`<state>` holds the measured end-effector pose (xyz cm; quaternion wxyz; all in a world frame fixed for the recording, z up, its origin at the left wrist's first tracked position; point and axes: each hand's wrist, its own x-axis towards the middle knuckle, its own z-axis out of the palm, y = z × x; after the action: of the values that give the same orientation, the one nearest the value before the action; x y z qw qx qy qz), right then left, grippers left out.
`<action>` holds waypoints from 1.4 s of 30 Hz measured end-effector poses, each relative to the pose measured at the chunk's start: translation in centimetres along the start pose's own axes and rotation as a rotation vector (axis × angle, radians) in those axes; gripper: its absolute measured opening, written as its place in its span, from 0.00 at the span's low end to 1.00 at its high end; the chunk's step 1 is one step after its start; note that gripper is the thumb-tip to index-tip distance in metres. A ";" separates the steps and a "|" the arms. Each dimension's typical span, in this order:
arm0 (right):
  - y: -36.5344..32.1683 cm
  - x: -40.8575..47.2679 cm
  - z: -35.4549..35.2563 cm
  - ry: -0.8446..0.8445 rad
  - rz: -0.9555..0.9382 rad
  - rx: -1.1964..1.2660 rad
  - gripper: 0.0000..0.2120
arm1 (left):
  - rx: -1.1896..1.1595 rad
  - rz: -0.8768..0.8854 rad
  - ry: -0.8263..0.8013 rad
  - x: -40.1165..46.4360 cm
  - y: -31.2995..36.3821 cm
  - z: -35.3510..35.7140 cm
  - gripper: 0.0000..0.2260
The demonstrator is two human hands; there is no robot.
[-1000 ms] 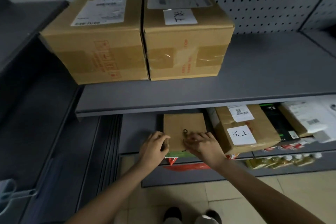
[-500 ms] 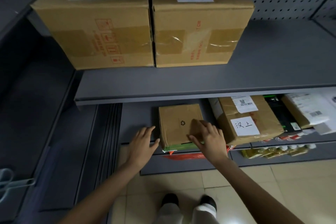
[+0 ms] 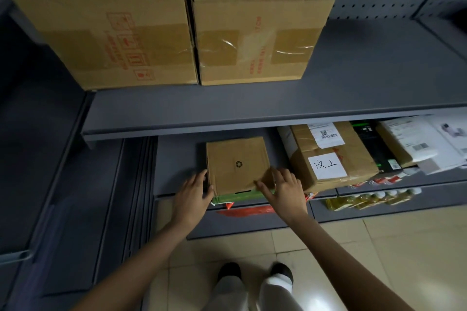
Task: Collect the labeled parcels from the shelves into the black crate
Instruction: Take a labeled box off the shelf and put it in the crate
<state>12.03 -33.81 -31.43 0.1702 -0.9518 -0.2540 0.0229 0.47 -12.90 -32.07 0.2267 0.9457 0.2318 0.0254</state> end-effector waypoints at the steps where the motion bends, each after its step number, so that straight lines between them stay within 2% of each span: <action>1: -0.2 0.0 -0.2 0.003 -0.013 0.030 0.39 | -0.015 -0.007 -0.001 -0.1 -0.2 -0.1 0.22; 6: -1.1 0.2 -2.2 0.154 -0.110 0.128 0.33 | -0.115 0.016 -0.020 0.1 -0.3 -0.2 0.20; 9: -1.3 0.7 -3.5 0.215 -0.160 0.125 0.31 | -0.074 0.037 -0.059 0.2 0.0 0.0 0.21; 11: -1.6 0.9 -3.9 0.210 -0.201 0.106 0.31 | -0.021 0.052 0.018 0.7 0.5 -0.8 0.21; 14: -2.1 0.8 -3.9 0.199 -0.251 0.089 0.31 | -0.062 0.237 0.186 2.0 3.4 -3.5 0.20; 17: -3.0 0.8 -4.2 0.220 -0.304 0.089 0.30 | -0.011 0.427 0.176 3.1 7.2 -5.4 0.19; 21: -4.3 0.9 -4.6 0.250 -0.404 0.110 0.26 | 0.073 0.501 0.158 3.2 8.4 -5.9 0.18; 25: -4.7 0.8 -4.9 0.257 -0.469 0.171 0.25 | 0.088 0.484 0.242 2.5 6.3 -7.3 0.17; 31: -4.8 1.1 -3.5 0.261 -0.481 0.167 0.23 | 0.057 0.340 0.375 0.0 1.8 -9.3 0.16; 42: -7.9 1.3 0.3 0.084 -0.608 0.170 0.19 | 0.093 0.088 0.350 -3.8 -3.1 -10.0 0.21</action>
<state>9.35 -26.64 -29.01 0.2587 -0.8148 -0.5167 -0.0473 -5.76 -8.01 -24.21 0.1377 0.9455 0.2269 0.1889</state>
